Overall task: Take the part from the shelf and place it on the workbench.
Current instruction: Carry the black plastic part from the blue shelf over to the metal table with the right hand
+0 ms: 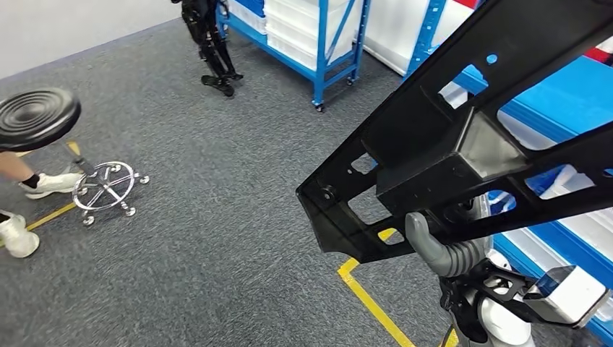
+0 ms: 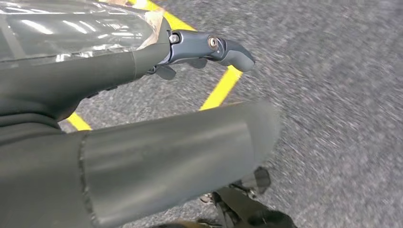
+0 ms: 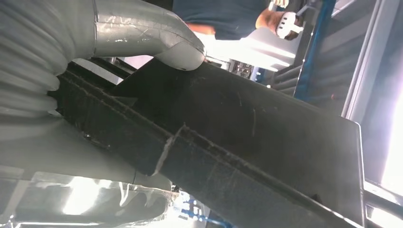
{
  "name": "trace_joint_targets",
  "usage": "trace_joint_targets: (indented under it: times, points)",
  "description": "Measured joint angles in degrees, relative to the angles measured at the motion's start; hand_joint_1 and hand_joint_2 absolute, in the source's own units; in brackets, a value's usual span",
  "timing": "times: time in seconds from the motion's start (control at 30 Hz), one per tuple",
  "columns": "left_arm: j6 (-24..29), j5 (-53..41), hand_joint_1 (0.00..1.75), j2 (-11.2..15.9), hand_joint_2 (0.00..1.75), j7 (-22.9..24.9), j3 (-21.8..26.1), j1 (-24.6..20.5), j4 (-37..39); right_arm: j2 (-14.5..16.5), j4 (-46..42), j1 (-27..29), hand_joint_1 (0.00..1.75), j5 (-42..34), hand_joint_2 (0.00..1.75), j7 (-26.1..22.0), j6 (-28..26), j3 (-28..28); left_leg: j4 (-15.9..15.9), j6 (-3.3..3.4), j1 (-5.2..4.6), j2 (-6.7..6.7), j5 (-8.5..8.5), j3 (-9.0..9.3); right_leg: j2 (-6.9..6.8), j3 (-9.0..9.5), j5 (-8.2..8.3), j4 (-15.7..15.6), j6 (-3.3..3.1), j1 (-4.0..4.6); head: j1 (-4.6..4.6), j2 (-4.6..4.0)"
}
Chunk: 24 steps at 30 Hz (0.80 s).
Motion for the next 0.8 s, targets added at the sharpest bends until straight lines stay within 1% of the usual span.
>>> trace_joint_targets:
  times: [0.03, 0.07, 0.1, 0.13, 0.17, 0.2, 0.23, 0.27, 0.3, 0.33, 0.37, 0.4, 0.43, 0.47, 0.5, 0.53, 0.57, 0.6, 0.63, 0.67, 0.7, 0.73, 0.77, 0.8]
  points:
    - [0.0, 0.0, 0.00, 0.0, 0.00, 0.0, 0.0, 0.0, 0.0, -0.1, -0.1, 0.1, 1.64, 0.0, 1.75, -0.1, -0.1, -0.1, -0.2, 0.45, 0.16, -0.66, 0.26, 0.05, 1.49, -0.78, -1.08, 1.9, 0.01, -0.11, 0.09, 0.00]
    - [0.0, 0.0, 0.00, 0.1, 0.00, 0.0, 0.0, -0.1, 0.0, -0.2, -0.2, 0.4, 1.64, -0.1, 1.75, -0.2, -0.1, -0.2, -0.4, 0.80, 0.30, -1.38, 0.46, 0.02, 3.37, -2.23, -2.62, 5.0, -0.14, -0.26, 0.24, 0.00]
    - [0.0, 0.0, 0.00, 0.1, 0.00, 0.0, 0.0, -0.2, 0.0, -0.2, -0.2, 0.6, 1.64, -0.1, 1.75, -0.3, -0.1, -0.3, -0.4, 1.05, 0.31, -2.13, 0.60, -0.14, 4.75, -4.04, -4.30, 8.9, -0.40, -0.35, 0.35, 0.00]
    - [0.0, 0.0, 0.00, 0.2, 0.00, -0.1, 0.0, -0.3, 0.0, -0.3, -0.2, 0.9, 1.64, -0.2, 1.75, -0.4, -0.1, -0.3, -0.4, 1.20, 0.31, -2.94, 0.74, -0.33, 5.41, -5.91, -5.70, 12.7, -0.50, -0.42, 0.45, 0.00]
    - [0.0, 0.0, 0.00, 0.2, 0.00, -0.1, 0.0, -0.3, 0.0, -0.4, -0.2, 1.2, 1.64, -0.2, 1.75, -0.4, 0.0, -0.3, -0.4, 1.25, 0.30, -3.76, 0.87, -0.49, 5.73, -7.29, -6.47, 15.4, -0.41, -0.47, 0.47, 0.00]
    - [0.0, 0.0, 0.00, 0.2, 0.00, -0.1, 0.0, -0.3, 0.0, -0.4, -0.2, 1.4, 1.64, -0.2, 1.75, -0.4, 0.0, -0.3, -0.4, 1.20, 0.31, -4.57, 1.01, -0.59, 5.87, -7.64, -6.29, 16.0, -0.06, -0.54, 0.47, 0.00]
    - [0.0, 0.0, 0.00, 0.2, 0.00, -0.2, 0.0, -0.2, 0.0, -0.4, -0.2, 1.6, 1.64, -0.2, 1.75, -0.4, 0.1, -0.3, -0.3, 1.08, 0.34, -5.37, 1.14, -0.64, 6.01, -6.89, -5.28, 14.3, 0.46, -0.66, 0.47, 0.00]
    - [0.0, 0.0, 0.00, 0.1, 0.00, -0.2, 0.0, -0.1, 0.0, -0.5, -0.2, 1.6, 1.64, -0.2, 1.75, -0.5, 0.2, -0.3, -0.3, 0.89, 0.40, -6.17, 1.28, -0.66, 6.56, -5.05, -3.62, 10.6, 1.08, -0.91, 0.49, 0.00]
    - [0.0, 0.0, 0.00, 0.1, 0.00, -0.2, 0.0, -0.1, 0.0, -0.5, -0.2, 1.6, 1.64, -0.2, 1.75, -0.5, 0.4, -0.3, -0.2, 0.62, 0.39, -6.96, 1.43, -0.75, 7.84, -2.97, -2.06, 6.2, 1.57, -1.23, 0.54, 0.00]
    - [-0.1, 0.1, 0.00, 0.1, 0.00, -0.3, 0.0, -0.1, 0.0, -0.5, -0.2, 1.7, 1.64, -0.1, 1.75, -0.6, 0.5, -0.3, 0.0, 0.32, 0.34, -7.67, 1.55, -0.90, 8.88, -1.34, -0.84, 2.7, 1.68, -1.47, 0.52, 0.00]
    - [-0.2, 0.1, 0.00, 0.1, 0.00, -0.4, 0.0, -0.1, 0.0, -0.5, -0.2, 1.7, 1.64, -0.1, 1.75, -0.6, 0.6, -0.3, 0.0, -0.04, 0.29, -8.31, 1.70, -1.11, 9.72, -0.30, -0.12, 0.3, 1.52, -1.55, 0.54, 0.00]
    - [-0.4, 0.2, 0.00, 0.1, 0.00, -0.4, 0.0, 0.0, 0.0, -0.5, -0.3, 1.8, 1.64, -0.1, 1.75, -0.6, 0.7, -0.3, 0.0, -0.43, 0.28, -8.84, 1.88, -1.32, 10.00, 0.00, 0.07, -0.4, 1.06, -1.46, 0.52, 0.00]
    - [-0.5, 0.2, 0.00, 0.1, 0.00, -0.5, 0.0, 0.1, 0.0, -0.5, -0.3, 1.8, 1.64, -0.1, 1.75, -0.6, 0.7, -0.3, -0.2, -0.84, 0.37, -9.39, 2.13, -1.51, 9.38, 0.07, 0.29, -0.4, 0.49, -1.25, 0.49, 0.00]
    - [-0.5, 0.2, 0.00, 0.2, 0.00, -0.5, 0.0, 0.3, 0.0, -0.5, -0.3, 1.8, 1.64, -0.1, 1.75, -0.6, 0.8, -0.3, -0.2, -1.20, 0.56, -9.71, 2.29, -1.73, 8.78, 0.17, 0.52, -0.5, -0.02, -1.33, 0.50, 0.00]
    - [-0.6, 0.2, 0.00, 0.2, 0.00, -0.5, 0.0, 0.5, 0.0, -0.5, -0.3, 1.8, 1.64, -0.1, 1.75, -0.6, 0.8, -0.3, 0.2, -1.47, 0.59, -9.06, 1.99, -2.13, 8.14, 0.28, 0.77, -0.6, -0.46, -1.40, 0.47, 0.00]
    - [-0.6, 0.3, 0.00, 0.2, 0.00, -0.6, 0.0, 0.5, 0.0, -0.5, -0.3, 1.8, 1.64, -0.1, 1.75, -0.6, 0.8, -0.3, 1.5, -1.70, 0.58, -7.75, 1.05, -2.89, 7.43, 0.31, 0.99, -0.7, -0.94, -1.50, 0.29, 0.00]
    - [-0.6, 0.3, 0.00, 0.1, 0.00, -0.6, 0.0, 0.5, 0.0, -0.4, -0.3, 1.9, 1.64, -0.1, 1.75, -0.7, 0.8, -0.3, 4.0, -1.85, 0.58, -5.99, -0.55, -4.06, 6.69, 0.26, 1.11, -0.8, -1.33, -1.55, 0.12, 0.00]
    - [-0.6, 0.3, 0.00, 0.1, 0.00, -0.6, 0.0, 0.4, 0.0, -0.5, -0.4, 1.9, 1.64, -0.1, 1.75, -0.7, 0.8, -0.3, 7.6, -2.03, 0.55, -4.19, -2.63, -5.69, 5.89, 0.17, 1.10, -0.8, -1.59, -1.27, -0.05, 0.00]
    - [-0.6, 0.3, 0.00, 0.0, 0.00, -0.7, 0.0, 0.4, 0.0, -0.5, -0.4, 2.0, 1.64, -0.1, 1.75, -0.7, 0.8, -0.3, 11.6, -2.22, 0.69, -3.20, -4.54, -7.37, 5.04, 0.07, 1.08, -0.8, -1.81, -1.05, -0.20, 0.00]
    - [-0.6, 0.3, 0.00, 0.0, 0.00, -0.8, 0.0, 0.3, 0.0, -0.5, -0.4, 2.0, 1.64, -0.1, 1.75, -0.7, 0.8, -0.3, 14.7, -2.36, 0.84, -2.72, -5.77, -8.63, 4.16, 0.00, 1.03, -0.8, -1.87, -0.84, -0.19, 0.00]
    - [-0.6, 0.3, 0.00, -0.1, 0.00, -0.9, 0.0, 0.4, 0.0, -0.5, -0.4, 2.0, 1.64, -0.1, 1.75, -0.7, 0.8, -0.3, 16.1, -2.47, 0.95, -2.45, -6.06, -8.99, 3.31, -0.05, 1.01, -0.7, -1.90, -0.69, -0.21, 0.00]
    - [-0.6, 0.3, 0.00, -0.1, 0.00, -0.9, 0.0, 0.4, 0.0, -0.5, -0.4, 2.0, 1.64, -0.1, 1.75, -0.7, 0.8, -0.3, 15.1, -2.51, 1.03, -2.18, -5.32, -8.15, 2.53, -0.03, 0.98, -0.7, -1.91, -0.63, -0.20, 0.00]
    - [-0.7, 0.3, 0.00, -0.2, 0.00, -1.0, 0.0, 0.5, 0.0, -0.5, -0.4, 2.0, 1.64, -0.1, 1.75, -0.7, 0.8, -0.3, 12.0, -2.46, 1.08, -1.57, -3.85, -6.15, 1.80, 0.03, 0.93, -0.7, -1.91, -0.60, -0.21, 0.00]
    - [-0.7, 0.3, 0.00, -0.2, 0.00, -1.1, 0.0, 0.4, 0.0, -0.5, -0.5, 2.0, 1.64, -0.1, 1.75, -0.7, 0.8, -0.3, 7.9, -2.37, 1.02, -0.24, -2.54, -3.67, 1.15, 0.11, 0.84, -0.7, -1.84, -0.52, -0.22, 0.00]
